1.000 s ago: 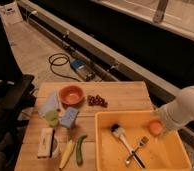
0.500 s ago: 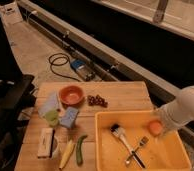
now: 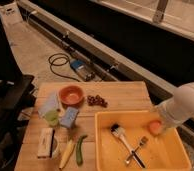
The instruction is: Place apple in red bowl
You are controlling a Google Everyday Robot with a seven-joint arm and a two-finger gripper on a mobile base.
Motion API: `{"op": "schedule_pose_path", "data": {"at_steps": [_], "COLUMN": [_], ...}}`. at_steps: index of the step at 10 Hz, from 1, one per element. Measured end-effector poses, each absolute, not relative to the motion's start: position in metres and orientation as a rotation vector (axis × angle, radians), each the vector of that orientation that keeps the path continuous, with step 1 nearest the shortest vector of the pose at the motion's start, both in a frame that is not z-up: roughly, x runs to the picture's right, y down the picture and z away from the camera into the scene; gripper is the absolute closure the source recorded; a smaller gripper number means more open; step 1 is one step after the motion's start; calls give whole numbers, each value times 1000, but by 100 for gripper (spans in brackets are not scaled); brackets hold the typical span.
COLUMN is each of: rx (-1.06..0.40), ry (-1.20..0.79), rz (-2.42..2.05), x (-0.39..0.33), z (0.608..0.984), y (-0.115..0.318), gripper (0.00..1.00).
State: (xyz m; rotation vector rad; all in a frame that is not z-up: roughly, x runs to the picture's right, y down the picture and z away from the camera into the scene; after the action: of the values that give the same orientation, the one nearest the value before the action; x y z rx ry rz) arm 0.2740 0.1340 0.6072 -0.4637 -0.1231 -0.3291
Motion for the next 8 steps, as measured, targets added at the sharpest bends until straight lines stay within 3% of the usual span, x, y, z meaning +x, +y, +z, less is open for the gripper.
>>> {"op": "schedule_pose_path", "data": {"at_steps": [8], "rx": [-501], "ry": [-108], "rz": [-349], "x": [278], "z": [625], "y": [144], "gripper": [36]}}
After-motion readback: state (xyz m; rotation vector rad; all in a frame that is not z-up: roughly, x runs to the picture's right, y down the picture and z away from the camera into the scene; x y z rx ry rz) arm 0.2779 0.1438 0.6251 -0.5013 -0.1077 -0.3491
